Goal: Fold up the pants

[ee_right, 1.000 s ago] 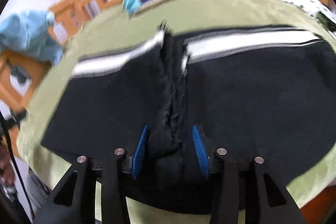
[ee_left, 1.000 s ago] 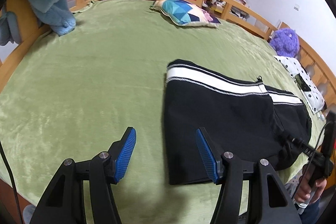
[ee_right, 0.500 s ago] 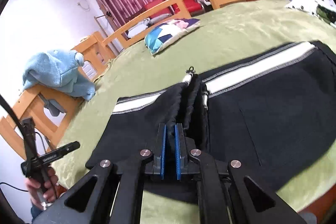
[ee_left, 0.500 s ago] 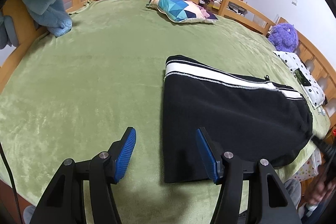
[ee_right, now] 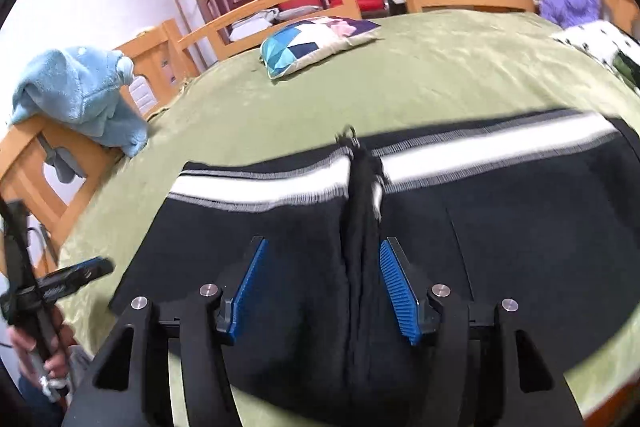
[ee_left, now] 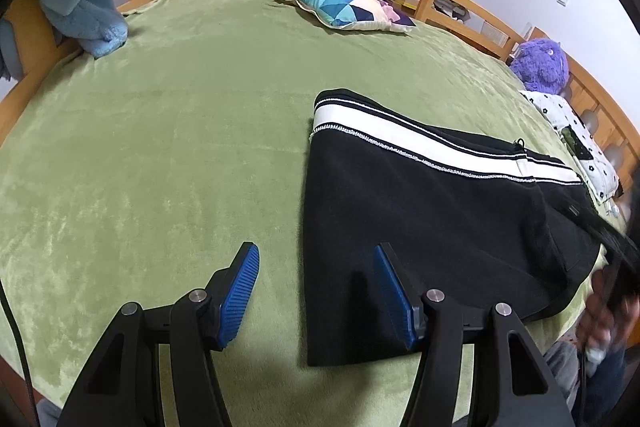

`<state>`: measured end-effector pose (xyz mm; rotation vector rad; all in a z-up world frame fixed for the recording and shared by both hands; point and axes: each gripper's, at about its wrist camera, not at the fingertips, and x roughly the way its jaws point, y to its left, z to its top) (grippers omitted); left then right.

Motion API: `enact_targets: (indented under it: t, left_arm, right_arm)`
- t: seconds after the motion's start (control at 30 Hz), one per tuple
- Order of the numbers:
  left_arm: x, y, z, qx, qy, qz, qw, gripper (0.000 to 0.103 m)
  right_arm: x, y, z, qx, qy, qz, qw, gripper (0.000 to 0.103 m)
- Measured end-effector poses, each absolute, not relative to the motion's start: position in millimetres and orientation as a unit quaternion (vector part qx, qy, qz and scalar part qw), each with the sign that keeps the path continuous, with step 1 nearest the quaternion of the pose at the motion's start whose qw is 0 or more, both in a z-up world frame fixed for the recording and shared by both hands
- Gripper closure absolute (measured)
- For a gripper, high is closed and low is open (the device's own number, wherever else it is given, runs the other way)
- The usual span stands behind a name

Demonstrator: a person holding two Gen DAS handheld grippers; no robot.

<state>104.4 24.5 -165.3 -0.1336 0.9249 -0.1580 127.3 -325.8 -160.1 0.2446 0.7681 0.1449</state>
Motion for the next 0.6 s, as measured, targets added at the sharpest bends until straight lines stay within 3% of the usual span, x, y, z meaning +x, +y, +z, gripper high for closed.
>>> enact_targets:
  t: [0.07, 0.1, 0.13, 0.2, 0.3, 0.37, 0.4, 0.5, 0.6]
  left_arm:
    - [105.9, 23.8, -165.7, -0.058, 0.444, -0.073, 0.891, 0.046]
    - [107.4, 24.0, -165.9, -0.056, 0.444, -0.073, 0.891, 0.046]
    - [108.9, 23.8, -166.3, -0.055, 0.446, -0.074, 0.890, 0.046]
    - [112.7, 22.6, -165.8, -0.056, 0.447, -0.081, 0.889, 0.046]
    - [121.1, 18.0, -164.2, -0.056, 0.444, -0.085, 0.890, 0.046]
    - [132.1, 10.3, -163.7, -0.053, 0.444, -0.093, 0.890, 0.046]
    - [136.5, 6.9, -163.6, -0.050, 0.444, -0.094, 0.890, 0.046]
    - [151.4, -3.9, -165.1, -0.038, 0.444, -0.089, 0.891, 0.046]
    - [165.6, -12.7, -171.2, -0.019, 0.453, -0.086, 0.887, 0.046]
  right_arm:
    - [160.7, -324.7, -173.6, 0.123, 0.396, 0.066, 0.908, 0.045]
    - [174.3, -324.4, -182.1, 0.129, 0.414, 0.069, 0.899, 0.055]
    - [185.2, -324.1, -191.7, 0.128, 0.431, 0.065, 0.891, 0.095]
    - [199.7, -320.2, -201.0, 0.099, 0.446, 0.050, 0.888, 0.095]
    - [184.8, -342.6, -184.5, 0.156, 0.379, 0.057, 0.910, 0.095]
    - [195.0, -344.5, -194.4, 0.147, 0.414, 0.041, 0.897, 0.085]
    - [200.9, -342.2, -204.1, 0.126, 0.440, 0.031, 0.888, 0.071]
    - [197.5, -334.9, -213.0, 0.071, 0.473, 0.053, 0.876, 0.069]
    - [166.6, -357.9, -191.0, 0.053, 0.433, 0.031, 0.899, 0.053]
